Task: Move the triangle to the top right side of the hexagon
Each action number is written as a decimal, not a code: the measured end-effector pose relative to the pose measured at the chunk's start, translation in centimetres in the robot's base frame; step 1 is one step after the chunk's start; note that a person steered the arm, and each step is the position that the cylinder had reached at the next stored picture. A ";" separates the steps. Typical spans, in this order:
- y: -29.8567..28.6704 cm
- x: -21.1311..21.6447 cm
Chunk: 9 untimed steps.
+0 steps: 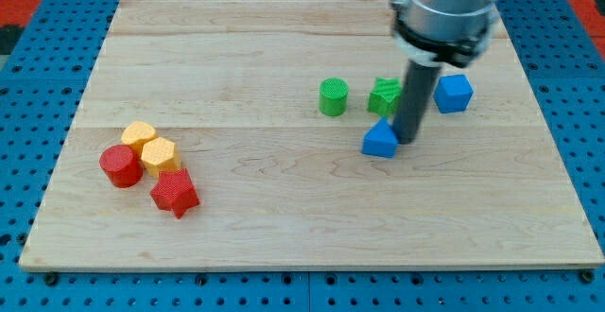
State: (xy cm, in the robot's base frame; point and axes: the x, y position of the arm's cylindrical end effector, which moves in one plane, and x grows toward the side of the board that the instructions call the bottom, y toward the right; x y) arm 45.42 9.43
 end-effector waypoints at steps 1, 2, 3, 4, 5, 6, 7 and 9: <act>-4.5 -0.1; -0.7 2.9; -0.6 4.2; -4.6 3.4; -7.2 3.2; -7.2 3.2; -7.6 3.2; -11.4 3.7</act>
State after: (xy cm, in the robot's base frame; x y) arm 49.16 -1.95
